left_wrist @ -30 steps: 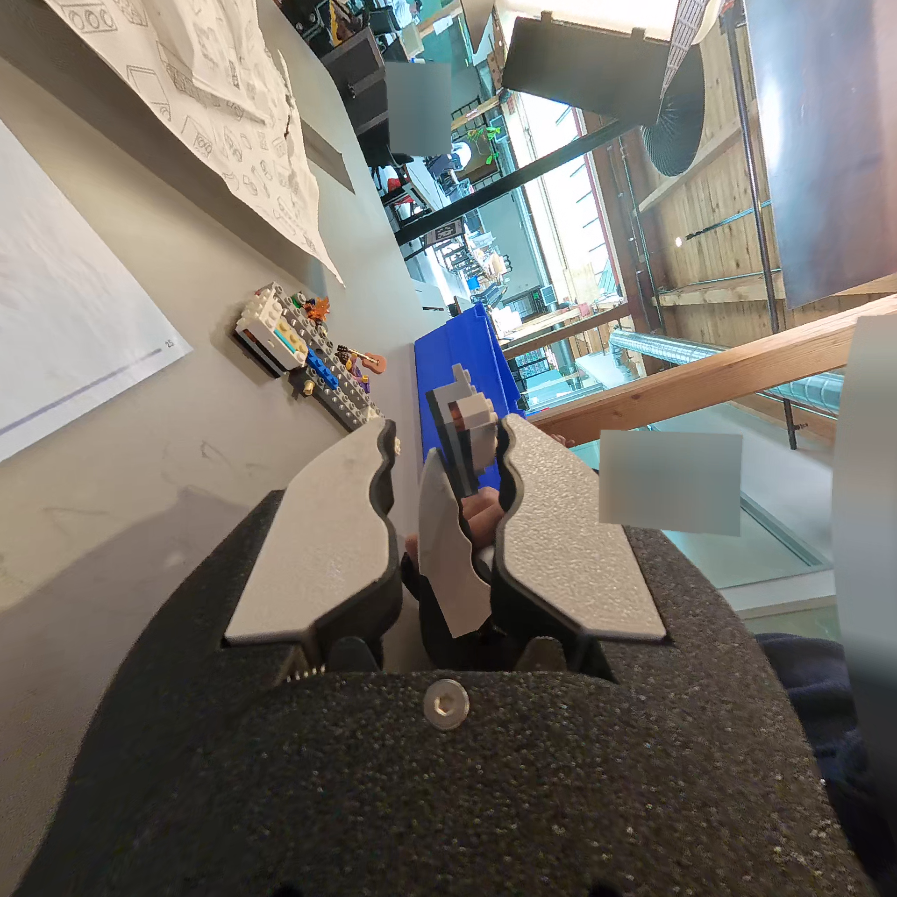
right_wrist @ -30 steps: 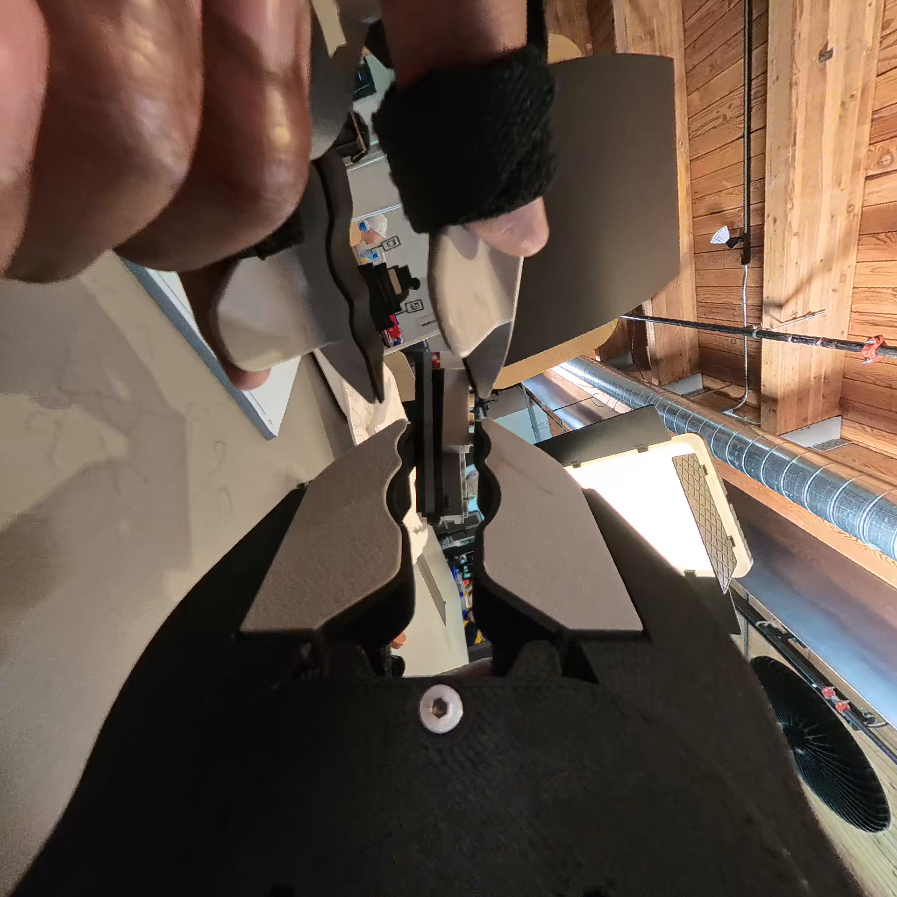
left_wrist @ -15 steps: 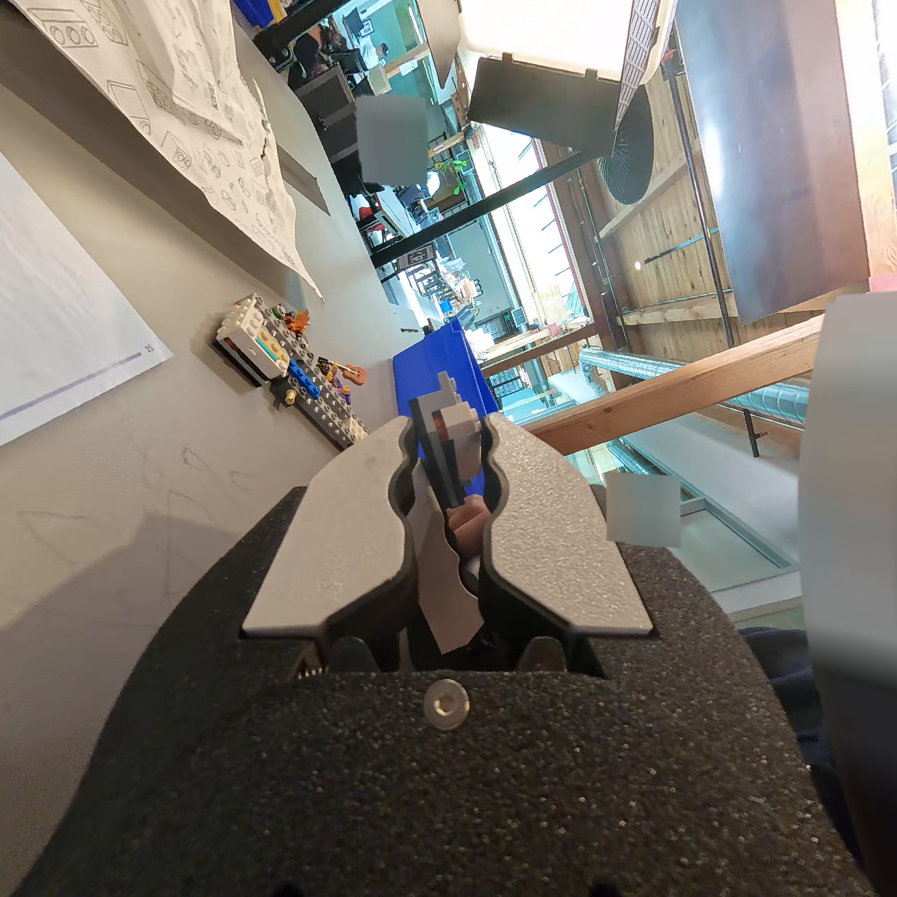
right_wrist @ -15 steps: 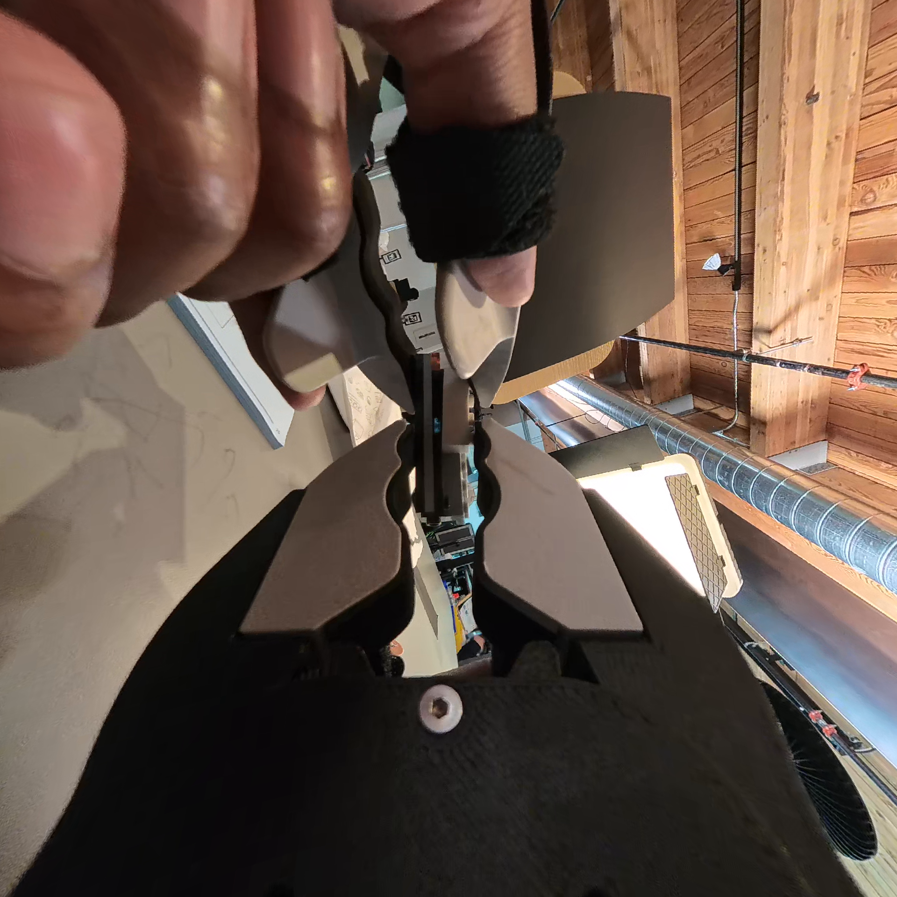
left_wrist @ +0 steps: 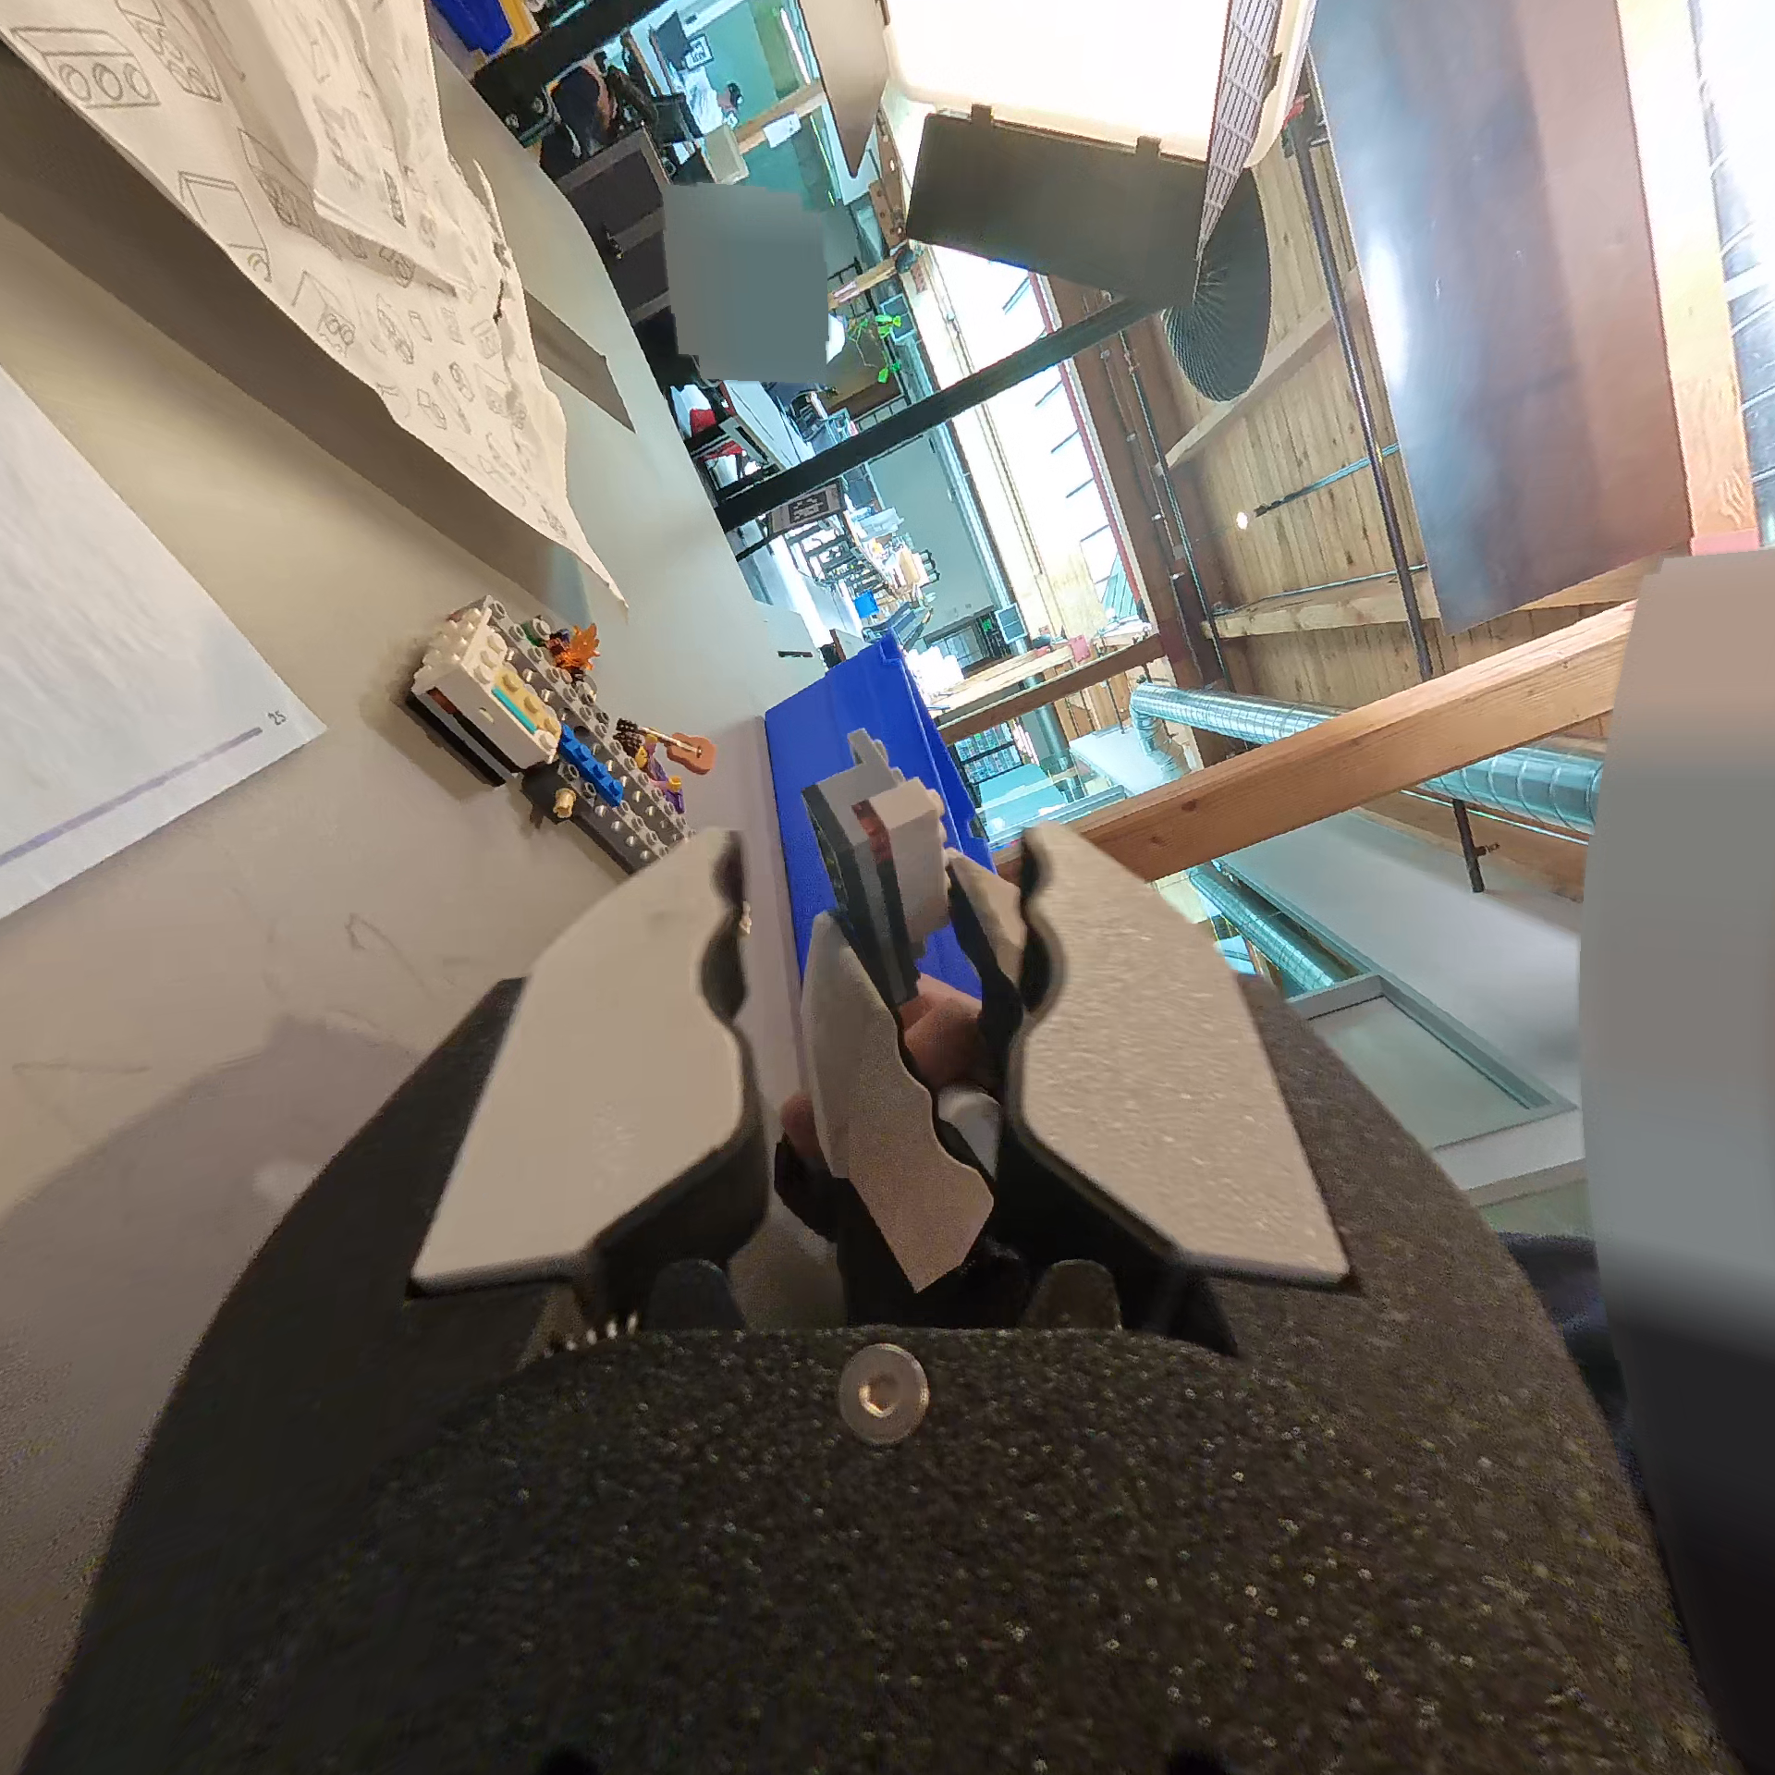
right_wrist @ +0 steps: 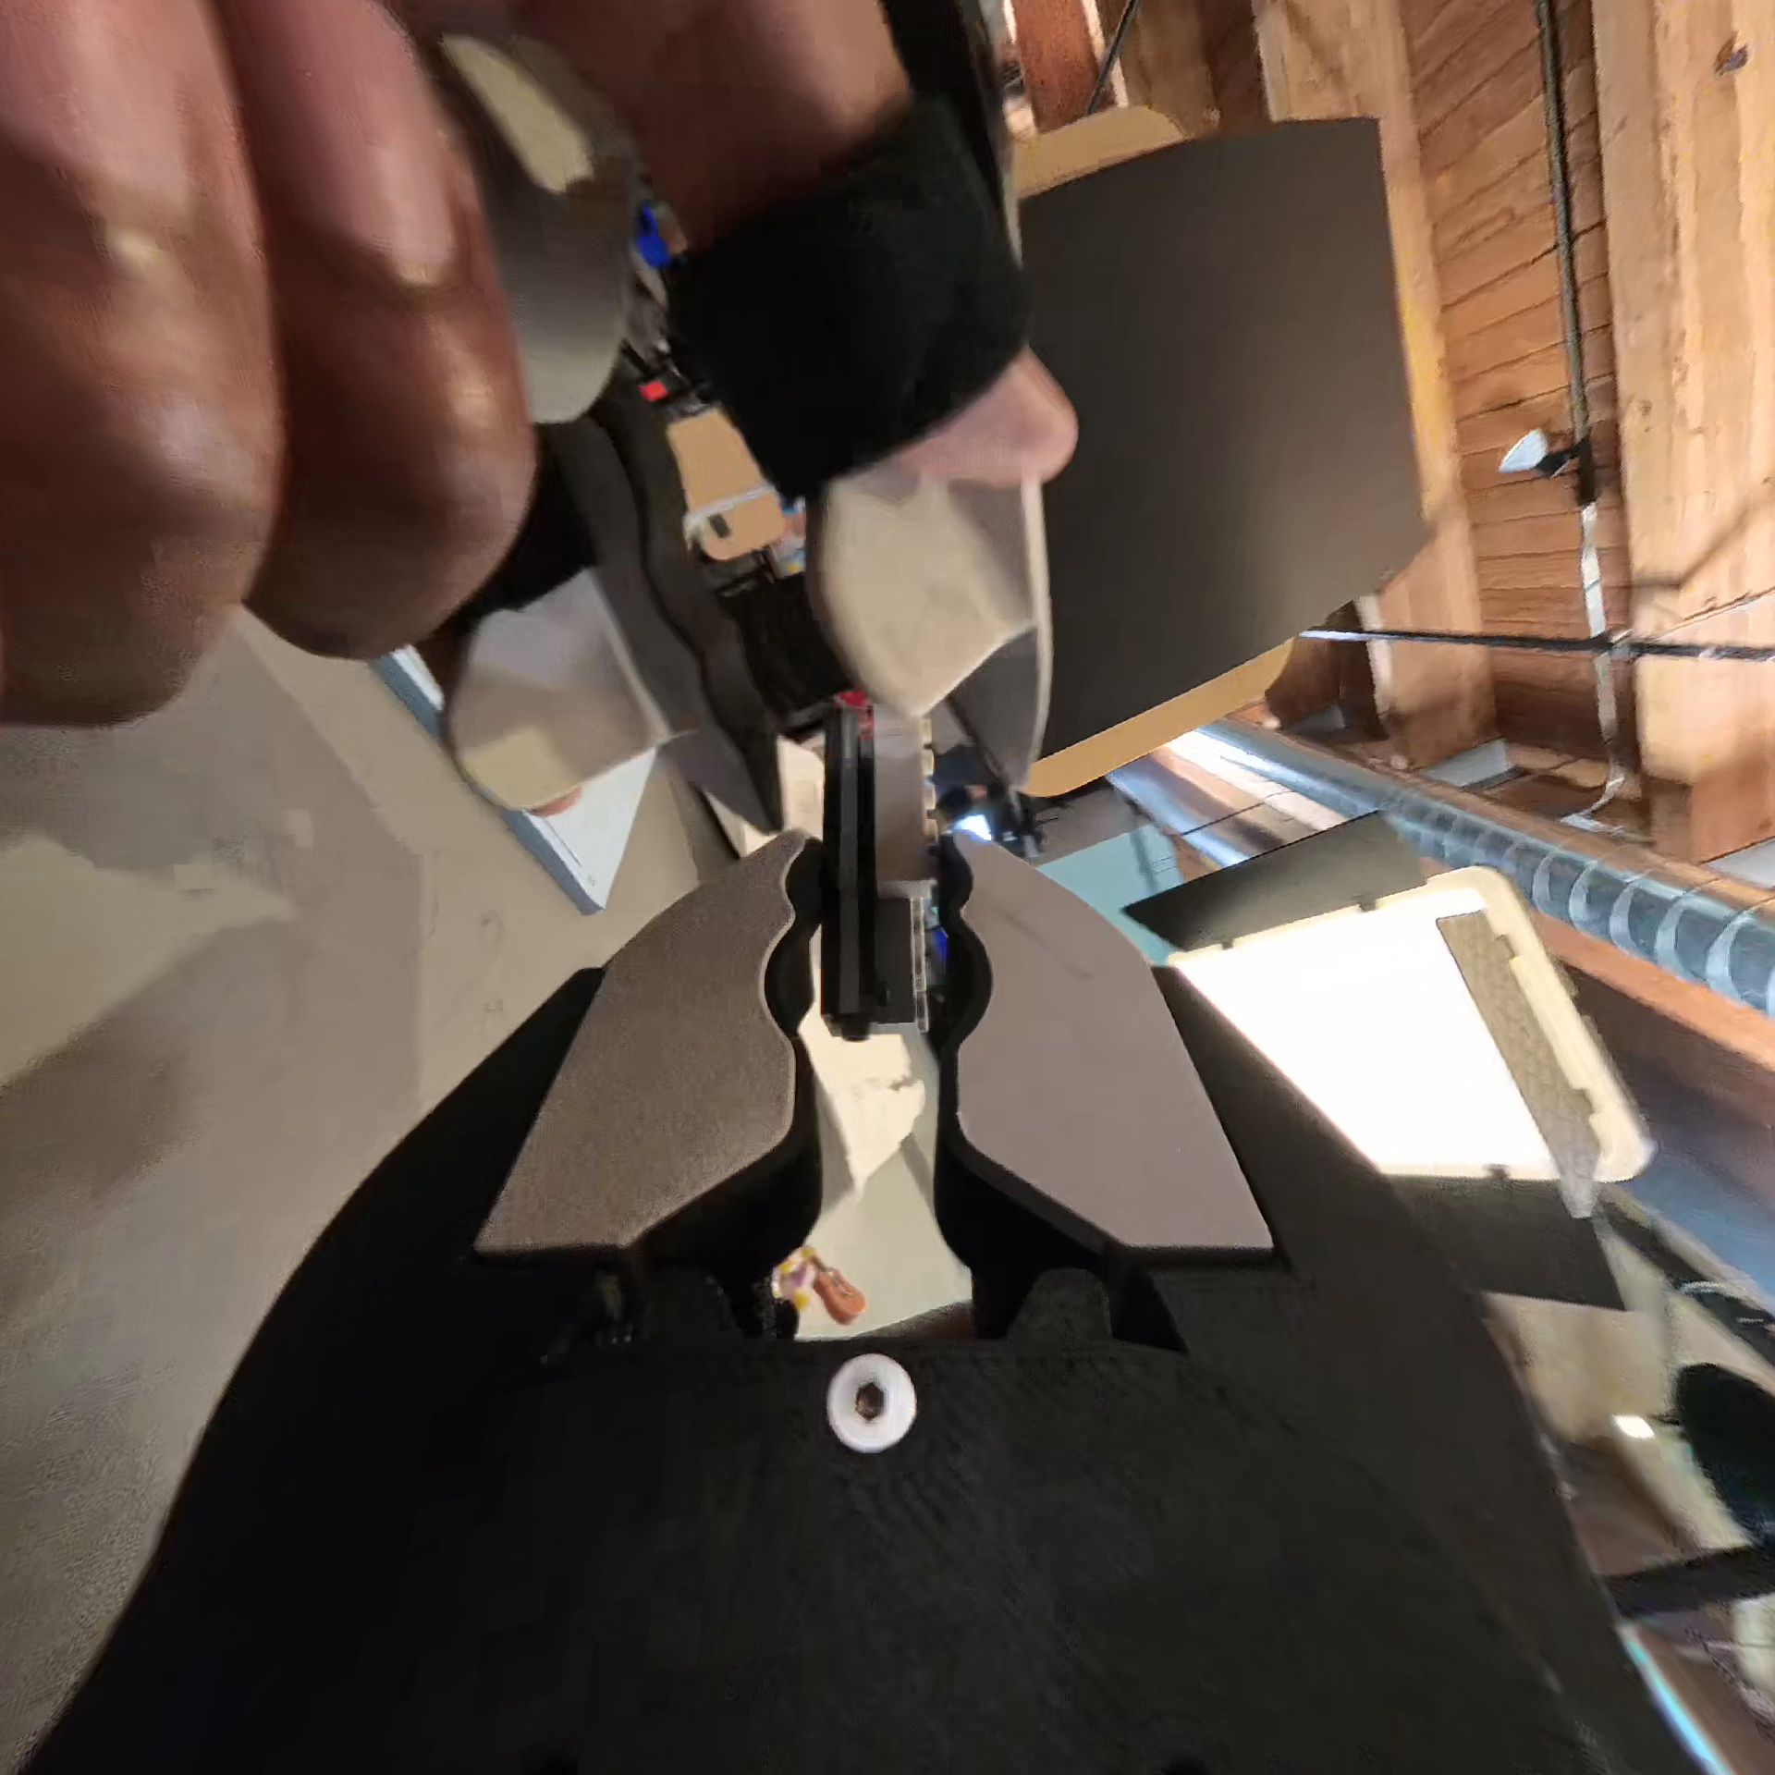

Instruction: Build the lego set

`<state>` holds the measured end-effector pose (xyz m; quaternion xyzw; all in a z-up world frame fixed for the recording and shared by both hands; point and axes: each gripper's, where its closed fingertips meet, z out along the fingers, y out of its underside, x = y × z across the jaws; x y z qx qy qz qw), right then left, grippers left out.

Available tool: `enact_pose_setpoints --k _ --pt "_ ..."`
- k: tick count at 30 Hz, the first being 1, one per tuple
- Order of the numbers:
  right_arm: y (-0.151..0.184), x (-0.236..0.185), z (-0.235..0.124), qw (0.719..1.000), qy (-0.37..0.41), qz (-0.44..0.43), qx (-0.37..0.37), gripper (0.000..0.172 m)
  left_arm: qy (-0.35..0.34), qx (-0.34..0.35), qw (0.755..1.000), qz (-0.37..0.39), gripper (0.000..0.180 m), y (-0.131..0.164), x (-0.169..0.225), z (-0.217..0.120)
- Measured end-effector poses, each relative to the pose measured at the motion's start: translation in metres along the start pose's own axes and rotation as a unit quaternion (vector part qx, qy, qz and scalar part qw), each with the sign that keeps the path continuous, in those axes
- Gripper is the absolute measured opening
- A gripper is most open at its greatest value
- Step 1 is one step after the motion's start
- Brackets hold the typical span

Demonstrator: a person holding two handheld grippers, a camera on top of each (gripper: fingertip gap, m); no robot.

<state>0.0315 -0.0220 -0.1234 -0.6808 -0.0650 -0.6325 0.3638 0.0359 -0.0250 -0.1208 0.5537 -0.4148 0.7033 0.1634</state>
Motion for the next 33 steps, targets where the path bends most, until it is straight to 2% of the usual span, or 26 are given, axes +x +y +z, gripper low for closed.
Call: enact_pose_setpoints --k 1,2,4,7,10,12,20,24,27,31,33 --pt "0.001 0.003 0.001 0.999 -0.01 0.032 0.001 0.022 0.006 -0.001 1.0 0.0 0.07 -0.002 0.002 0.0" --pt "0.001 0.005 0.002 0.997 -0.024 0.067 0.006 0.022 0.017 0.001 1.0 0.005 0.077 -0.004 0.004 -0.001" --pt "-0.002 0.006 0.001 0.987 -0.064 0.147 0.03 0.023 0.035 0.026 0.999 0.022 0.081 -0.014 0.007 -0.007" --pt "-0.003 0.008 0.002 0.968 -0.103 0.223 0.041 0.023 0.053 0.023 0.997 0.042 0.076 -0.015 0.005 -0.013" --pt "-0.008 0.006 0.002 0.951 -0.136 0.271 0.059 0.022 0.114 0.037 0.992 0.041 0.059 -0.012 0.014 -0.019" --pt "-0.013 0.006 0.001 0.94 -0.154 0.294 0.077 0.022 0.117 0.045 0.991 0.05 0.054 -0.009 0.011 -0.022" --pt "-0.028 -0.002 0.0 0.938 -0.178 0.273 0.119 0.023 0.116 0.036 0.984 0.13 0.018 -0.002 0.012 -0.025" --pt "-0.034 0.003 -0.001 0.943 -0.172 0.251 0.134 0.023 0.125 0.05 0.981 0.138 0.017 -0.004 0.015 -0.028" --pt "-0.043 0.005 -0.003 0.951 -0.176 0.212 0.14 0.036 0.129 0.061 0.98 0.137 0.017 -0.006 0.016 -0.031" --pt "-0.046 -0.002 0.001 0.955 -0.186 0.193 0.127 0.036 0.139 0.054 0.979 0.142 0.017 -0.004 0.019 -0.032" --pt "-0.046 0.003 0.002 0.956 -0.174 0.199 0.13 0.027 0.144 0.051 0.978 0.144 0.017 -0.004 0.02 -0.034"
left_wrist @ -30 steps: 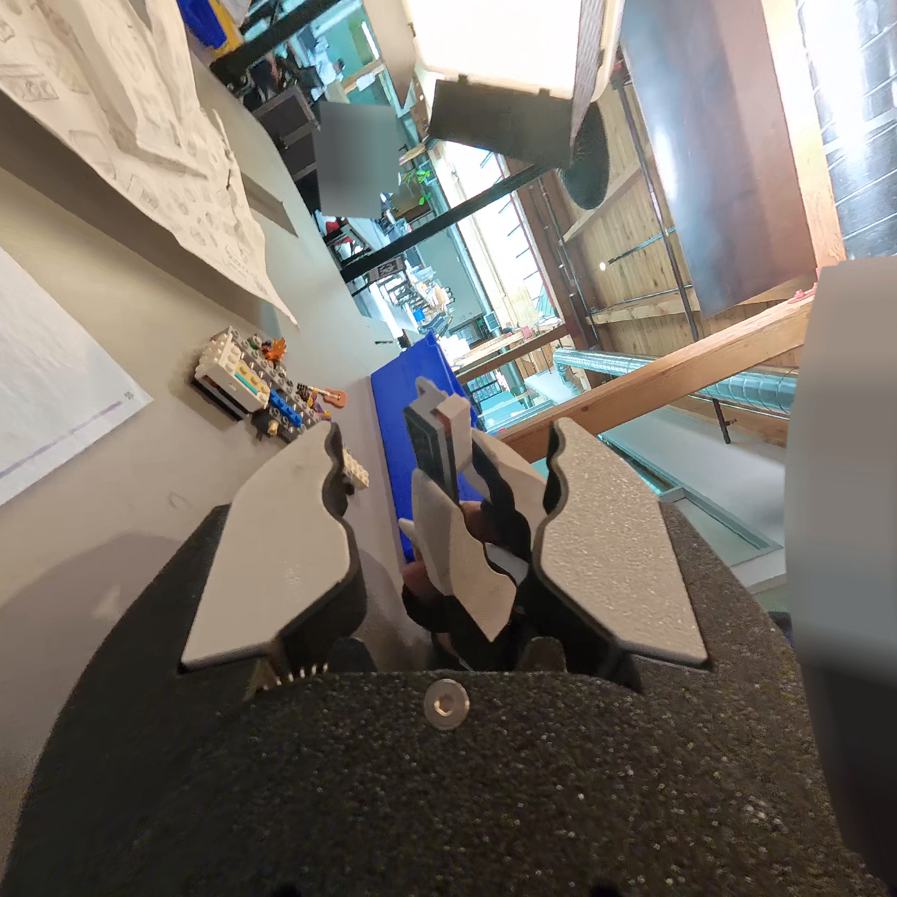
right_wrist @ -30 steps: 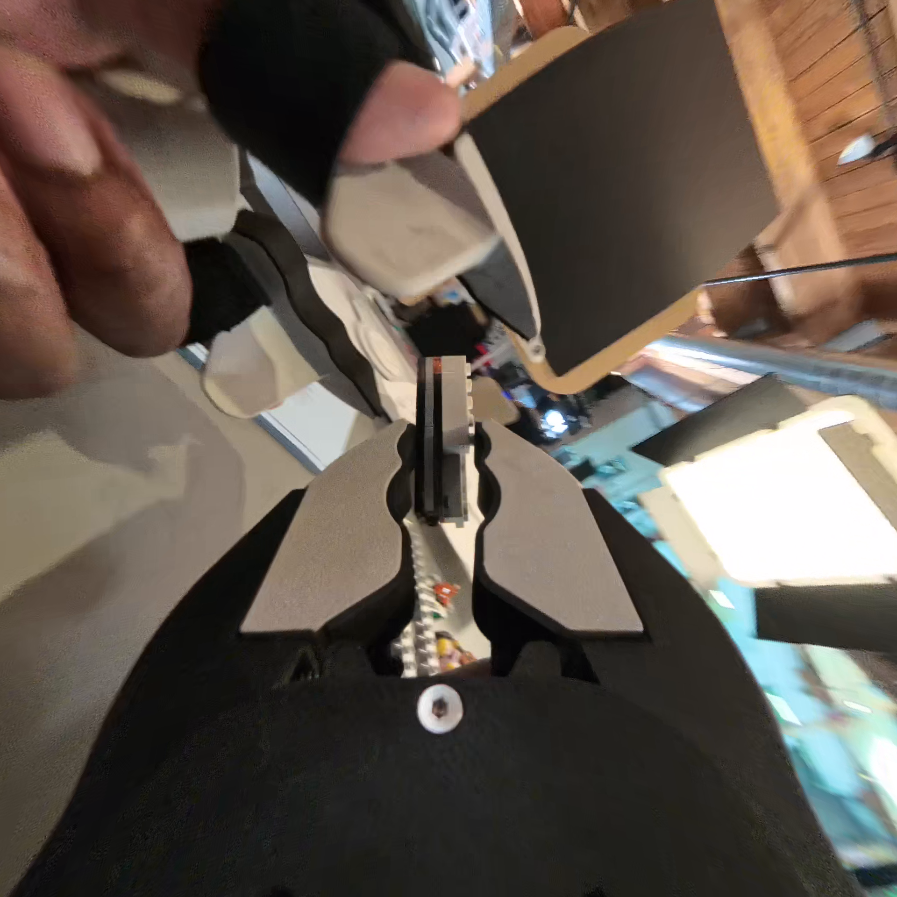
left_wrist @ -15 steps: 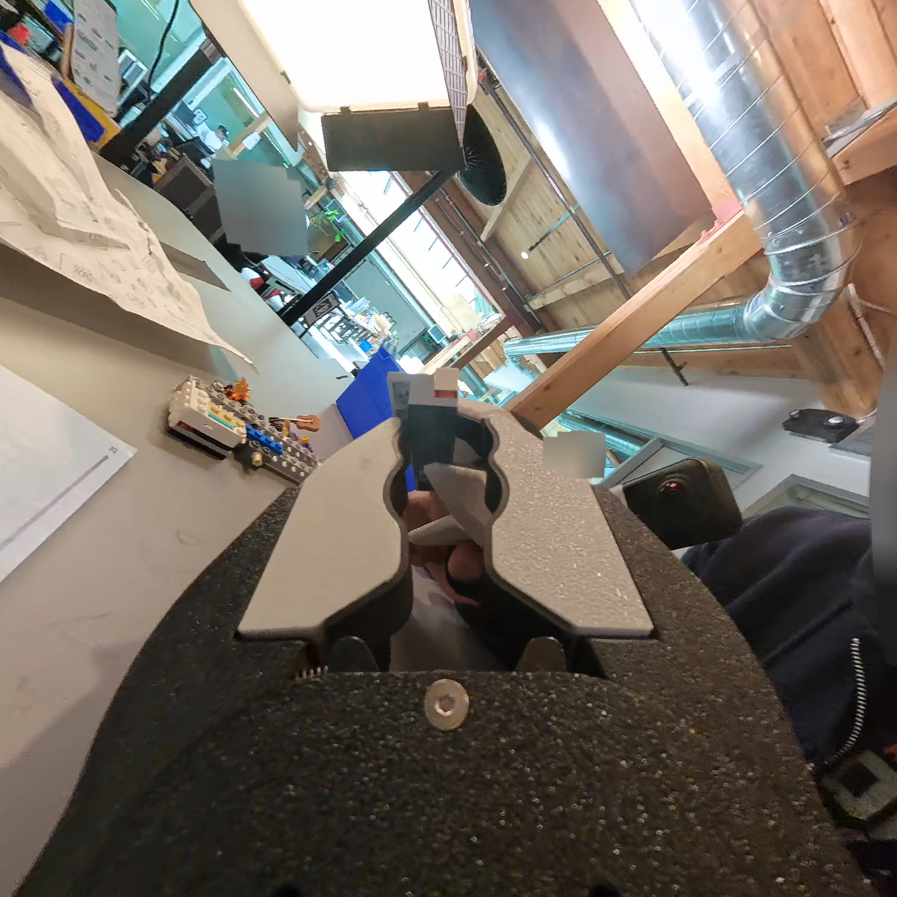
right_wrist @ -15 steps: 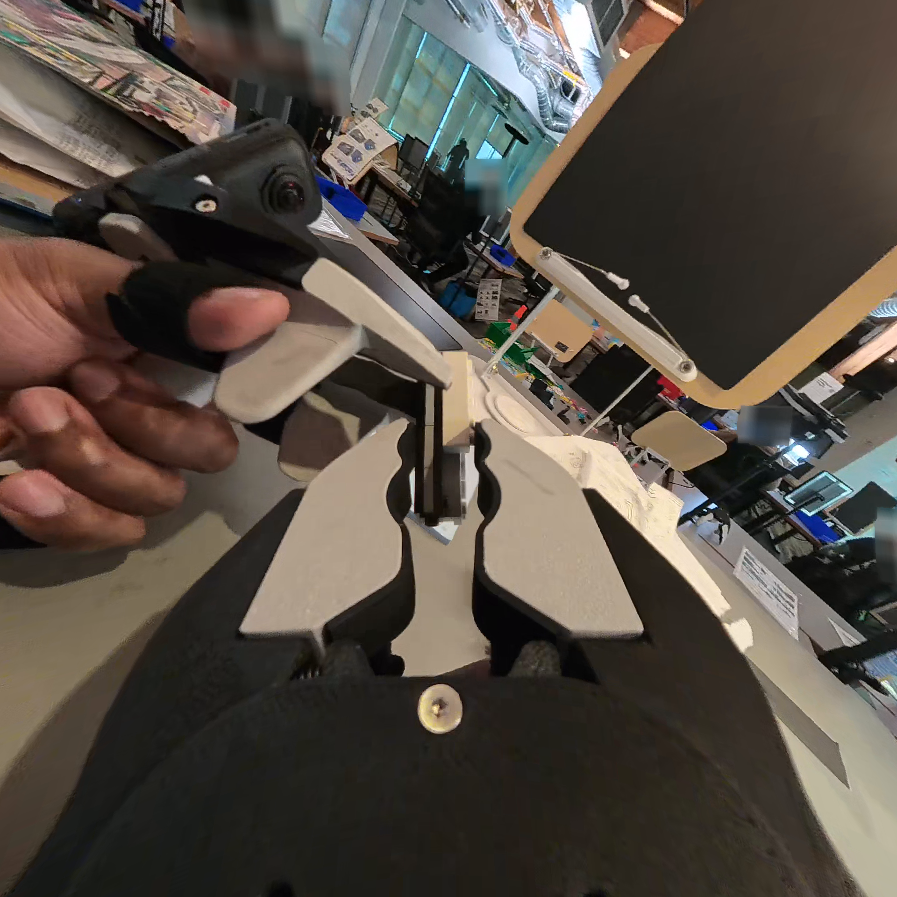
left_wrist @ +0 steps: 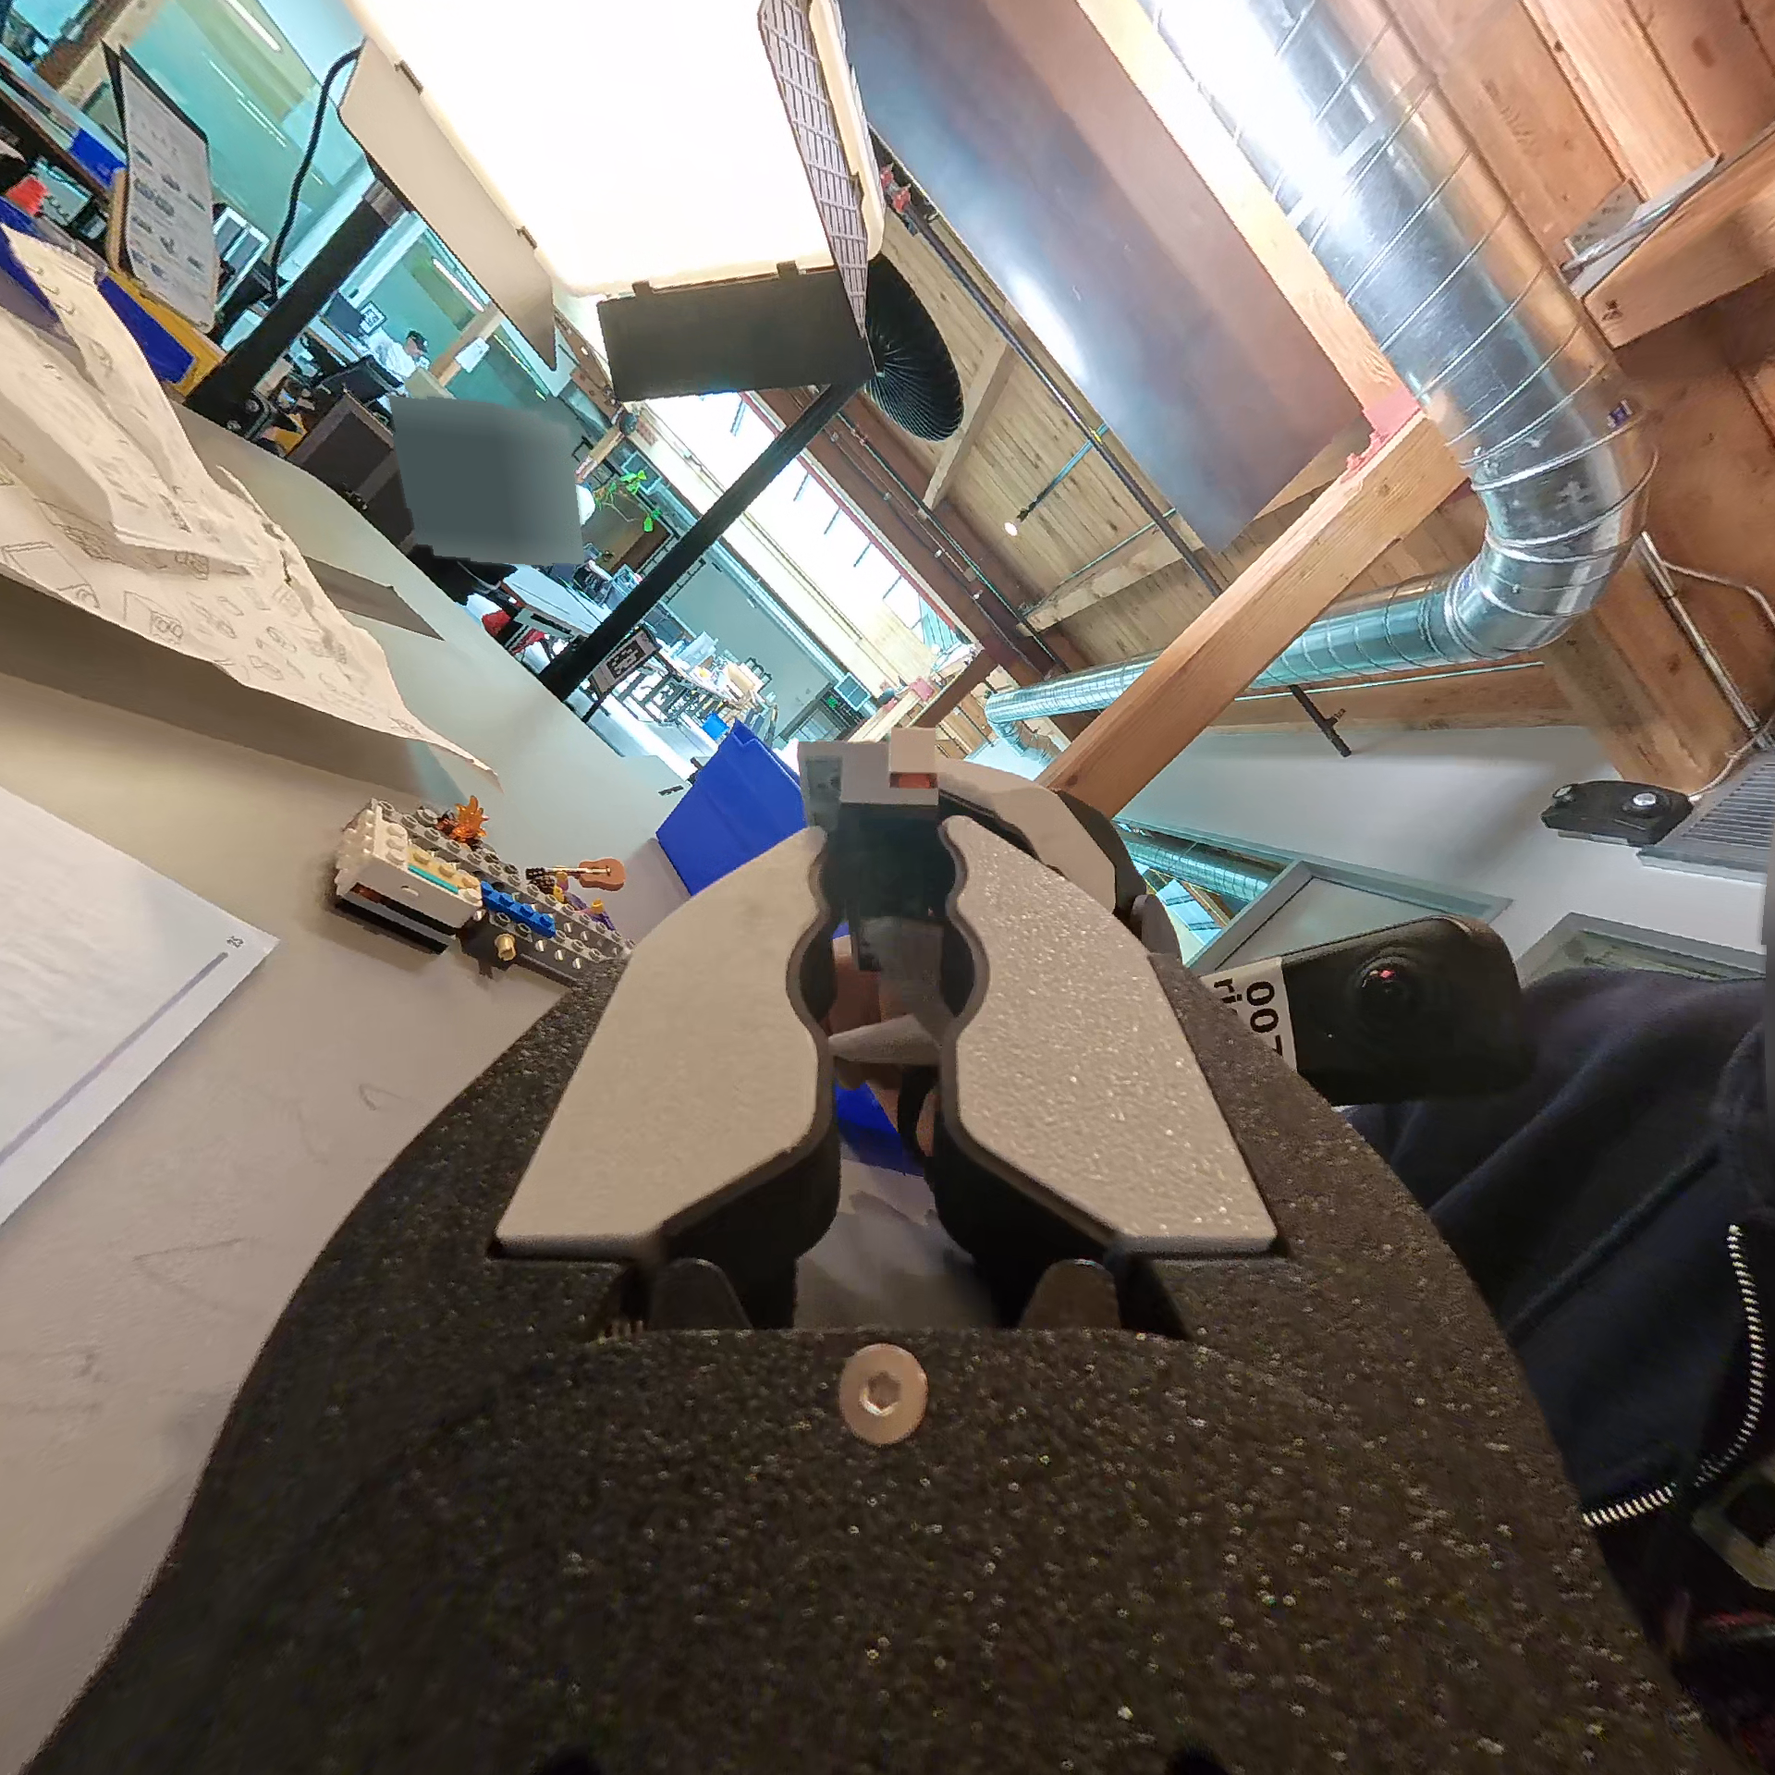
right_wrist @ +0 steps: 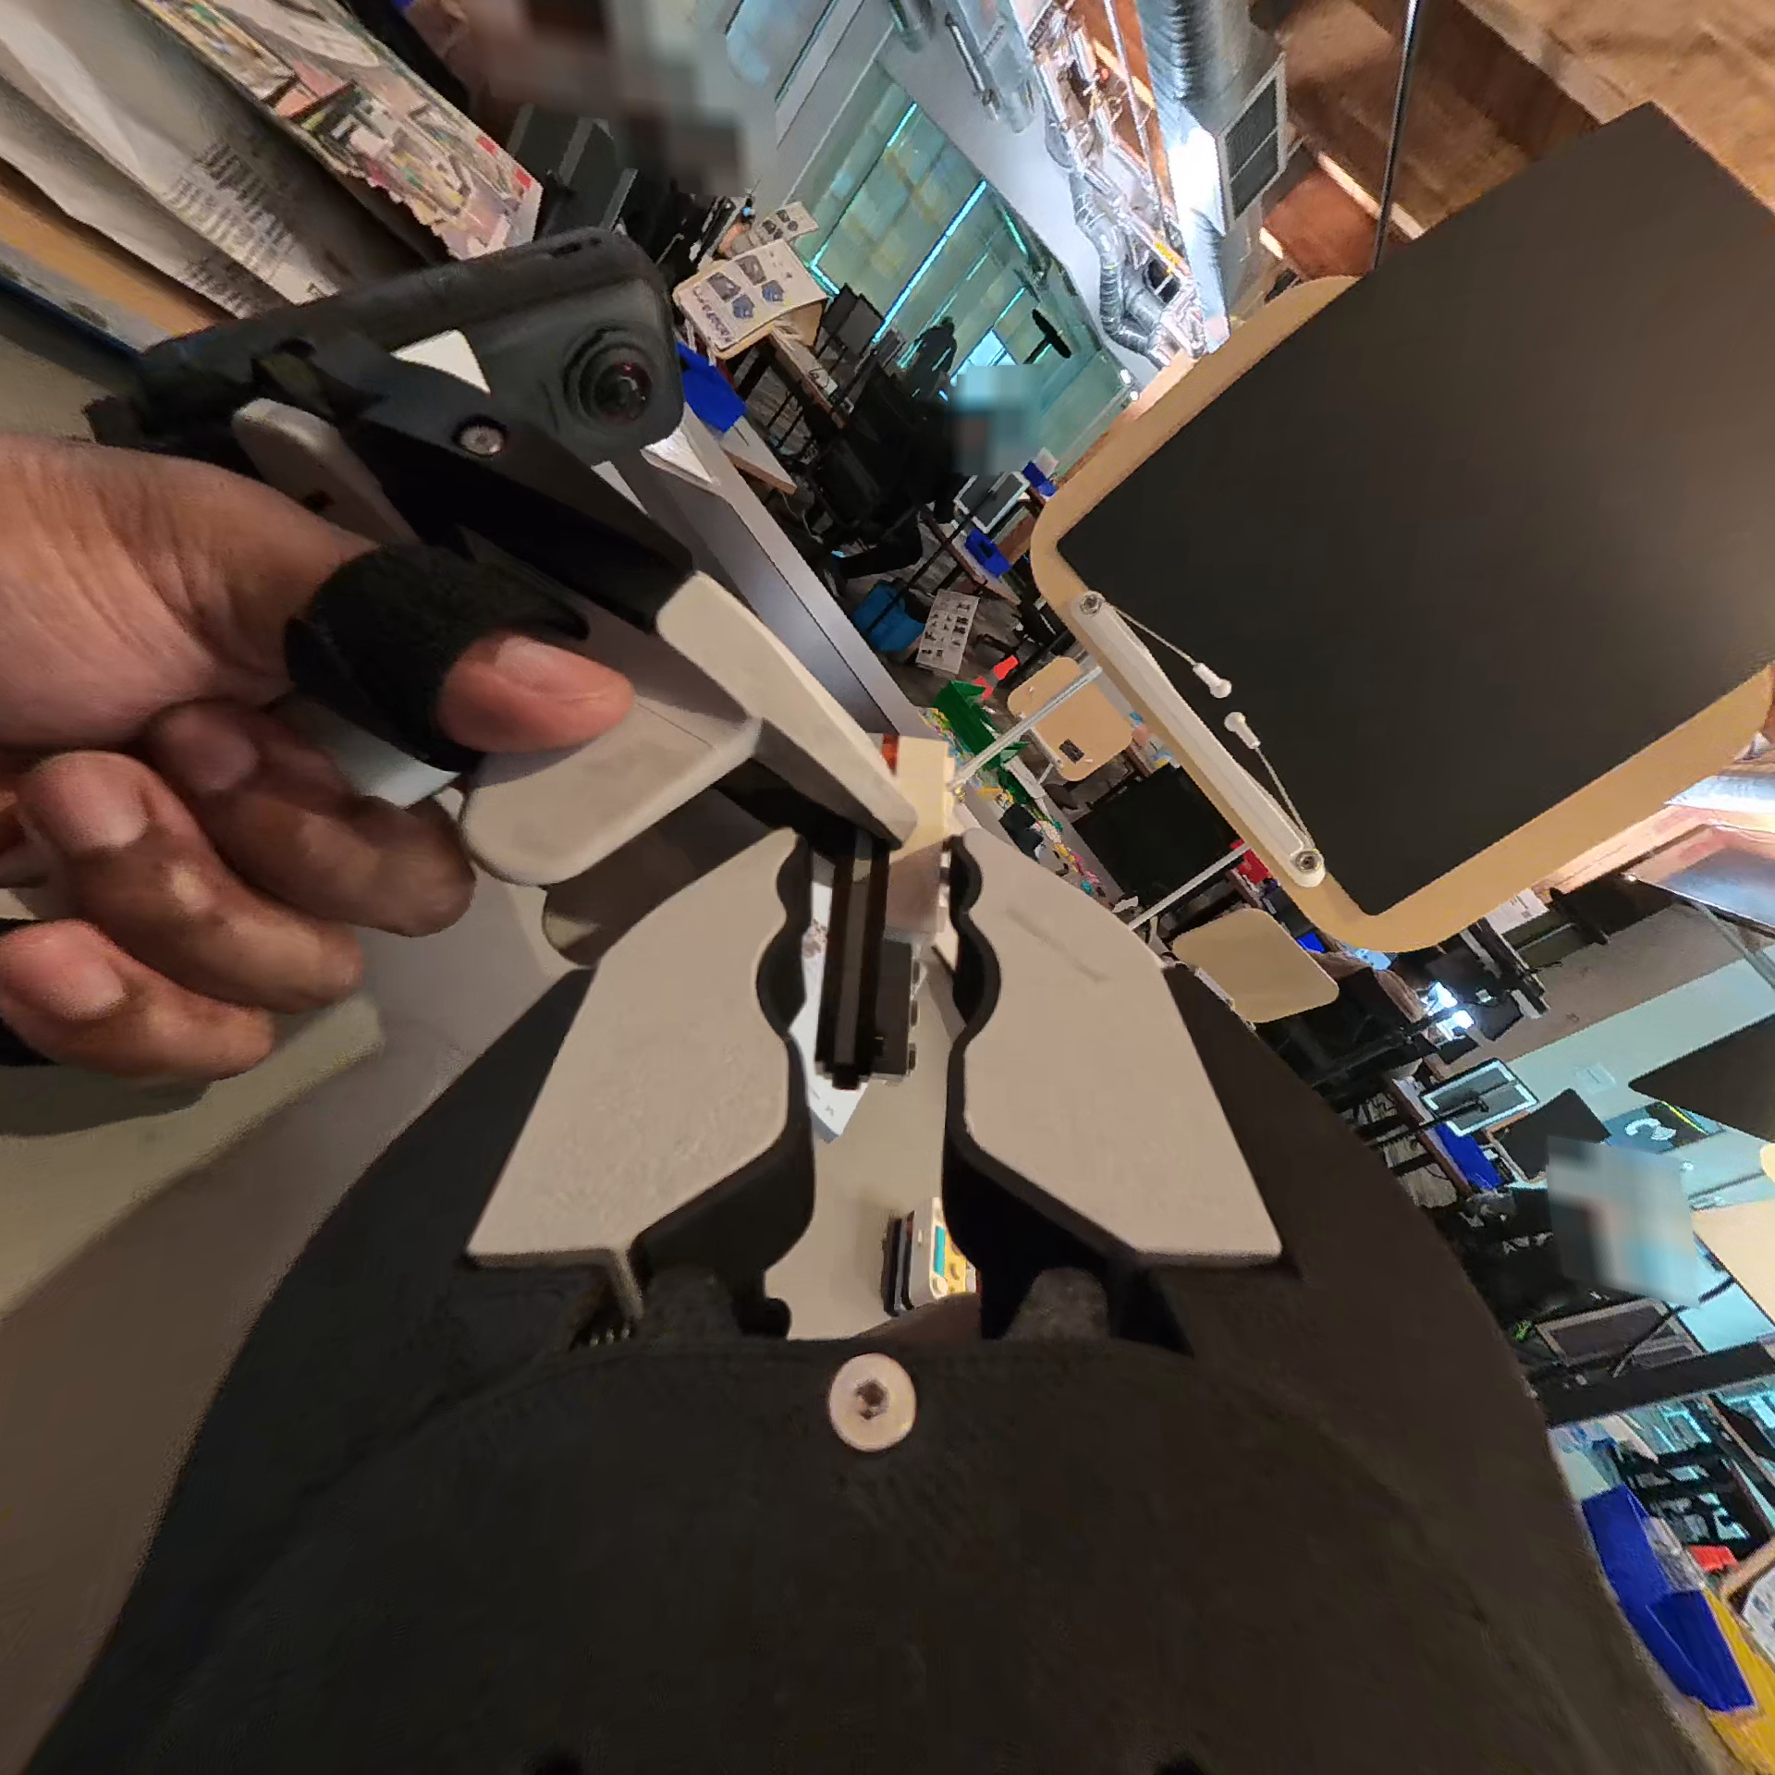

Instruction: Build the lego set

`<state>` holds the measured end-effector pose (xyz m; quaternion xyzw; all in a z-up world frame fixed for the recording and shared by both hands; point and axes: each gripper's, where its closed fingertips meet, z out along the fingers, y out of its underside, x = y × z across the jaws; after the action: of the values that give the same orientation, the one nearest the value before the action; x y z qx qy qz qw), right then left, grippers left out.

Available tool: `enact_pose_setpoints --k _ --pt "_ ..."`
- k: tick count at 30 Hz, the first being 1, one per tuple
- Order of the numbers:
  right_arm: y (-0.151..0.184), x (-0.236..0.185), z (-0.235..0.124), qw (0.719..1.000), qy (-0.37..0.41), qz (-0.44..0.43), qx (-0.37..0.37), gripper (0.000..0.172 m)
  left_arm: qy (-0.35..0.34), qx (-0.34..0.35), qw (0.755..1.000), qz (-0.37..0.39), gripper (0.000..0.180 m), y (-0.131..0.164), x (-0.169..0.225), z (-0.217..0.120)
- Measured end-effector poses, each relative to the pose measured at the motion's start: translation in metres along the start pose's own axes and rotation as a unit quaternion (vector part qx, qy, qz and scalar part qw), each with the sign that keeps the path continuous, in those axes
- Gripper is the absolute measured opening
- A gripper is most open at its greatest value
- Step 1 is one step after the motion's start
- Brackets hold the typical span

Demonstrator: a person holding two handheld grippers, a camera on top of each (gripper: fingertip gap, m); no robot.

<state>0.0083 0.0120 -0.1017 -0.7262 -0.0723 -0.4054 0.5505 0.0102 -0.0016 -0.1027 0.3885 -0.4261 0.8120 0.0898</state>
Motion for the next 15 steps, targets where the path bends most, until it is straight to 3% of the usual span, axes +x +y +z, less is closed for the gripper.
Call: enact_pose_setpoints --k 12,15 --pt "0.003 0.002 0.0 1.0 0.001 0.021 0.006 0.023 -0.006 -0.002 1.0 0.003 0.017 0.001 -0.002 0.001" --pt "0.012 0.006 -0.004 0.999 0.015 0.046 -0.014 0.039 -0.018 0.026 0.999 0.035 0.017 -0.002 0.001 0.001"
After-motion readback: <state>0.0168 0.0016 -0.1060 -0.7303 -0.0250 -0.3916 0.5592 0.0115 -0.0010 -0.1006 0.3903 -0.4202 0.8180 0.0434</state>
